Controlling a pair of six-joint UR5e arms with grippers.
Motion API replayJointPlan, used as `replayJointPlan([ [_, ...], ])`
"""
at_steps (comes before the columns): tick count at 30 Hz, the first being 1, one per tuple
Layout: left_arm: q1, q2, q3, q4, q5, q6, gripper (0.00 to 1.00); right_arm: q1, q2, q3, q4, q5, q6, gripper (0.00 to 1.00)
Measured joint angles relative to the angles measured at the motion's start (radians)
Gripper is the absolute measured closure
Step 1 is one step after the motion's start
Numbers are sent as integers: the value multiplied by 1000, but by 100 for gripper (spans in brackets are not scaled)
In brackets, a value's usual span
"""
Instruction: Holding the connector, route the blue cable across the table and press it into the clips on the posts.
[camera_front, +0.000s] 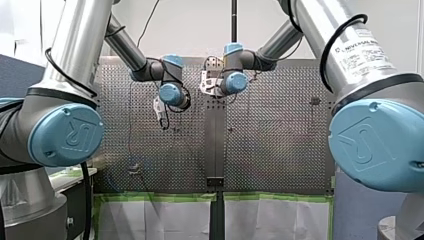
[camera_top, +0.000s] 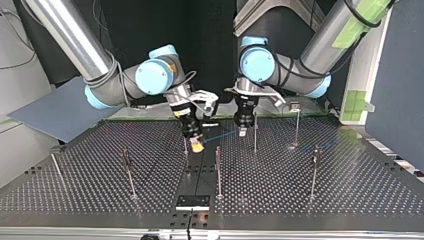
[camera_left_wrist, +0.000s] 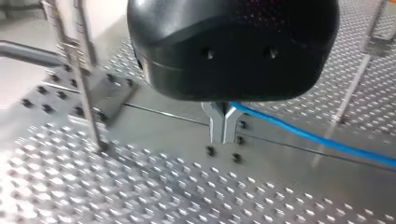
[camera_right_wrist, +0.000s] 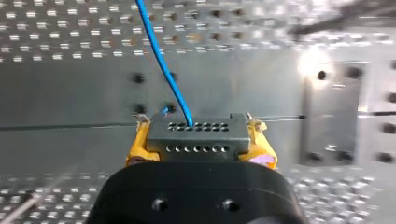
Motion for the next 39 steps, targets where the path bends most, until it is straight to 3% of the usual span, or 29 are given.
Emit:
replayJointPlan([
  [13,-12,126,0,-34,0,-3,100,0,-129,1,30,4,-5,100],
  [21,-11,171,0,0,23,-16,100,2,-204,5,39,5,-6,100],
  [29,-2,122,12,50,77,-45,100,-10,-190,34,34,10,-4,100],
  [39,6,51,48,91,63,-44,100,-17,-148,44,27,8,-11,100],
])
